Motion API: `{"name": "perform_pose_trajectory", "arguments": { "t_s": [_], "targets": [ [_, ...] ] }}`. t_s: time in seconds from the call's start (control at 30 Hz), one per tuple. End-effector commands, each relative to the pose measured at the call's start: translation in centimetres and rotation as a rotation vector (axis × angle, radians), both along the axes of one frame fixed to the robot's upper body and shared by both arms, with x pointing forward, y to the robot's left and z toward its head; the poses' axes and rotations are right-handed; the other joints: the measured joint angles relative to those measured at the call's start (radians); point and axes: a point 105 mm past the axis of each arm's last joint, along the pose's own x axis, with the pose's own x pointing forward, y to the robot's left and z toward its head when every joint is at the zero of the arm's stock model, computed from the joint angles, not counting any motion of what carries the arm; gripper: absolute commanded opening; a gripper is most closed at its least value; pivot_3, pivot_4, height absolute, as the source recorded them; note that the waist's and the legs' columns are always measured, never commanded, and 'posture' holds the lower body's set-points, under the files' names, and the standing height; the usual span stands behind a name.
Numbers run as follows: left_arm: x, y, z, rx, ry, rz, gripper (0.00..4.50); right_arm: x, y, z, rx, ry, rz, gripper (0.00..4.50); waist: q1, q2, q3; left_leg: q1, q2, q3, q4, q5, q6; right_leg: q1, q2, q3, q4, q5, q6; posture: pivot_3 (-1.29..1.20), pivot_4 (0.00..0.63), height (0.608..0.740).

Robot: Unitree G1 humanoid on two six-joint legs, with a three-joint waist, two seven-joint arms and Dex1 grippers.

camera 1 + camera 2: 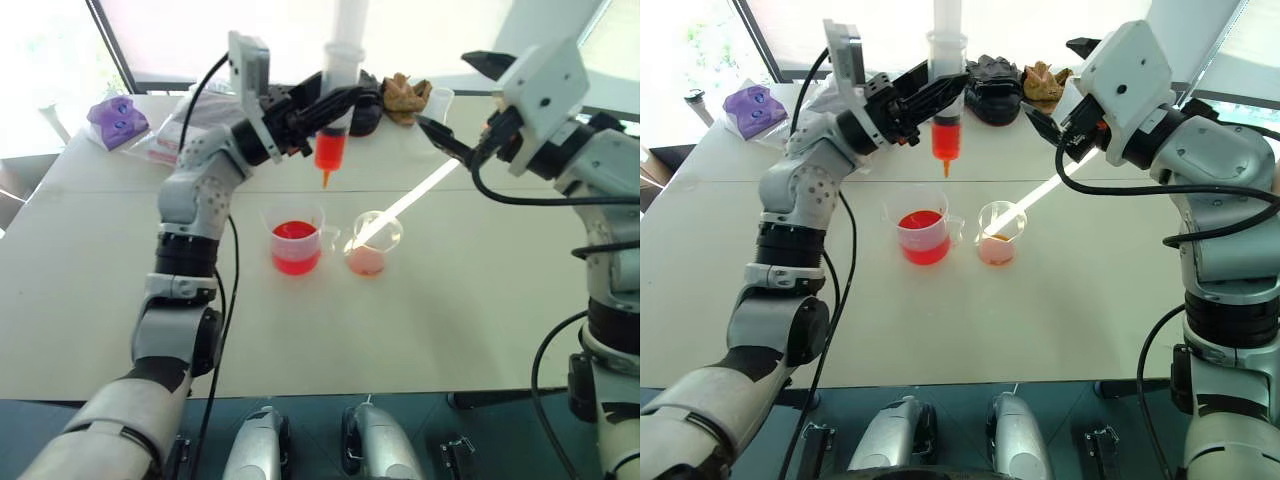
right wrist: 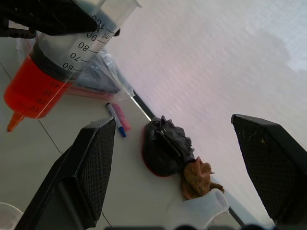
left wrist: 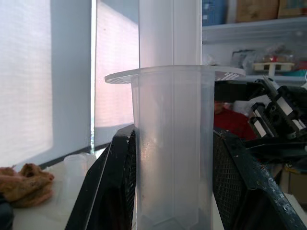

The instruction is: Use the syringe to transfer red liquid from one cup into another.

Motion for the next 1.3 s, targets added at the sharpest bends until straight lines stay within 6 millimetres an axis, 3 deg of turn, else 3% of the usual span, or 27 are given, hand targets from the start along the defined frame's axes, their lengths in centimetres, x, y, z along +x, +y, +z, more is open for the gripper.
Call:
{"name": "perform_pose_trajectory", "arguments": {
  "t_s": [0.03,0.27,0.43,0.6,1.3],
  "targets": [
    [-0.4,-2.6,0.0,-0.026,-0.025,-0.056,1.62,-0.9,-1.9,1.9,-0.007,-0.093,-0.085,3.98,0.0,0.0,0.0,0.0,0.0,0.0,0.0,0.0,0.0,0.0,0.0,0.0,0.0,0.0,0.0,0.0,0.15,0.74],
    [-0.3,-5.8,-3.7,0.0,0.041,-0.097,1.62,-0.8,-4.2,2.3,-0.05,-0.13,-0.201,3.98,-0.005,-0.001,0.0,0.0,0.0,0.0,0.0,0.0,0.0,0.0,0.0,0.0,-0.001,0.0,0.0,0.0,0.15,0.74],
    [-0.5,-7.0,-6.2,0.05,0.054,-0.103,1.62,-0.6,-4.3,3.2,-0.056,-0.177,-0.22,3.98,-0.002,-0.001,0.0,0.0,0.0,0.0,-0.001,0.0,0.0,-0.001,0.001,0.0,0.0,0.0,0.0,0.0,0.15,0.74],
    [-0.4,-6.8,-6.9,0.062,0.063,-0.099,1.62,-0.4,-2.8,3.6,-0.056,-0.191,-0.153,3.98,-0.002,0.0,0.0,0.0,0.0,0.0,-0.001,0.0,0.0,-0.001,0.001,0.0,0.0,0.0,0.0,0.0,0.15,0.74],
    [-1.1,-7.2,-8.9,0.147,0.032,-0.129,1.62,0.0,0.0,3.1,-0.088,-0.166,-0.033,3.98,-0.001,0.0,0.0,0.0,0.0,0.0,-0.001,0.0,0.001,-0.001,0.0,0.0,0.0,0.0,0.0,0.0,0.15,0.74]
  ]
}}
